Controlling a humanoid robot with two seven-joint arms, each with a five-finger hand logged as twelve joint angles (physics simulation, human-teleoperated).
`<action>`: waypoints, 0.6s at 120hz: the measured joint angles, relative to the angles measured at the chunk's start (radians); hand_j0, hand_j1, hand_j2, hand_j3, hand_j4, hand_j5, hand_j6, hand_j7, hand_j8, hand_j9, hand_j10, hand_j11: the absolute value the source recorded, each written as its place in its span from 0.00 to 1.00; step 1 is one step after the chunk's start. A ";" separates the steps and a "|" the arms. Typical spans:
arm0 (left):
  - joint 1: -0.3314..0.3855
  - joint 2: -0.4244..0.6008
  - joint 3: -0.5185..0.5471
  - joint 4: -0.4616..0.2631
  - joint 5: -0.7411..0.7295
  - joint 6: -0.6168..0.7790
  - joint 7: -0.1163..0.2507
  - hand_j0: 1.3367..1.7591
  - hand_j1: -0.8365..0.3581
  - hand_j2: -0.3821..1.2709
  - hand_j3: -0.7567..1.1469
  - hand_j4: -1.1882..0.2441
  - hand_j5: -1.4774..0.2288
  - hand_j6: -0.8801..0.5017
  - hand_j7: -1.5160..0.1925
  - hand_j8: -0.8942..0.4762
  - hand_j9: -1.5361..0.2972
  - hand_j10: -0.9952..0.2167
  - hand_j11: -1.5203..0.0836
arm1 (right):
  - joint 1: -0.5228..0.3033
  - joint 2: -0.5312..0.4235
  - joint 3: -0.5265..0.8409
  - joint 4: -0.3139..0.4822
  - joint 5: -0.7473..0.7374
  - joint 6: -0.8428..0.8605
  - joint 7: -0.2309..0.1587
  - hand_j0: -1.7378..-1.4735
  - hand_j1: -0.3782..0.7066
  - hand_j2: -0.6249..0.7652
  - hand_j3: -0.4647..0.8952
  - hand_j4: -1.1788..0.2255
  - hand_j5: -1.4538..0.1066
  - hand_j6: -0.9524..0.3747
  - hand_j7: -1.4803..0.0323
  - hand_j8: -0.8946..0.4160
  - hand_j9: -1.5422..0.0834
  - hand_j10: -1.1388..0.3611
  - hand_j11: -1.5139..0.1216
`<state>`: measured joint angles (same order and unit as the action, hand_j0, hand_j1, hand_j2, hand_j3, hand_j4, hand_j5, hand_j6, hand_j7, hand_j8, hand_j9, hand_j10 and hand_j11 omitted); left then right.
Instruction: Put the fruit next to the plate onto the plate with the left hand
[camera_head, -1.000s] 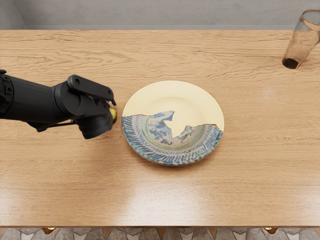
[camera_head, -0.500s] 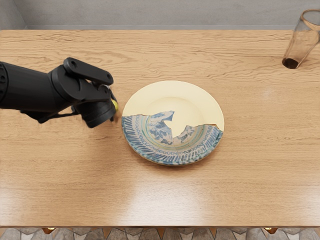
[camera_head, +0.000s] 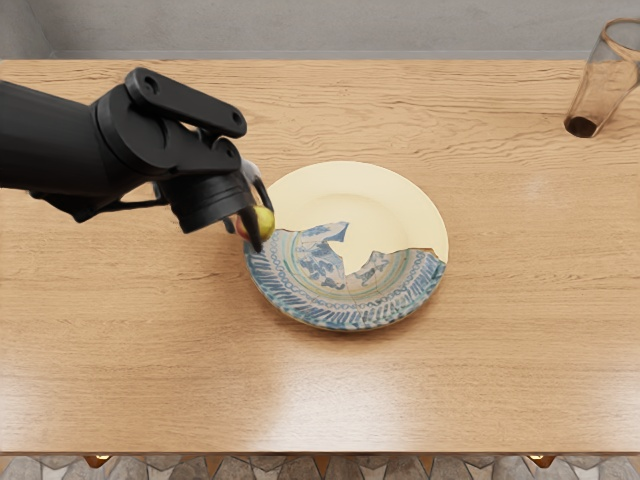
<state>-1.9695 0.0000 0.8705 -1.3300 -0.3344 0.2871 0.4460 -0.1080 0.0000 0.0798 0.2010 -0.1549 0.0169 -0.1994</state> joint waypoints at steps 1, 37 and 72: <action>0.000 0.000 -0.005 0.000 0.000 -0.001 0.000 0.73 0.39 0.50 0.40 0.54 0.16 0.45 0.19 0.39 0.20 0.12 0.21 | 0.000 0.000 0.000 0.000 0.000 0.000 0.000 0.30 0.05 0.45 0.34 0.82 0.91 0.70 0.96 0.67 0.93 0.74 0.91; 0.027 0.000 -0.194 0.072 0.017 -0.015 -0.006 0.74 0.42 0.47 0.40 0.55 0.11 0.45 0.19 0.37 0.20 0.11 0.22 | 0.000 0.000 0.000 0.000 0.000 0.000 0.000 0.30 0.05 0.45 0.34 0.82 0.91 0.70 0.96 0.67 0.93 0.74 0.91; 0.090 0.000 -0.243 0.124 0.054 -0.010 -0.006 0.74 0.46 0.42 0.40 0.51 0.11 0.42 0.20 0.35 0.20 0.11 0.22 | 0.000 0.000 0.000 0.000 0.000 0.000 0.000 0.30 0.05 0.45 0.34 0.82 0.91 0.70 0.96 0.67 0.93 0.74 0.91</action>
<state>-1.8794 0.0000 0.6274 -1.2061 -0.2799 0.2771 0.4402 -0.1077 0.0000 0.0798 0.2010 -0.1549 0.0169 -0.1994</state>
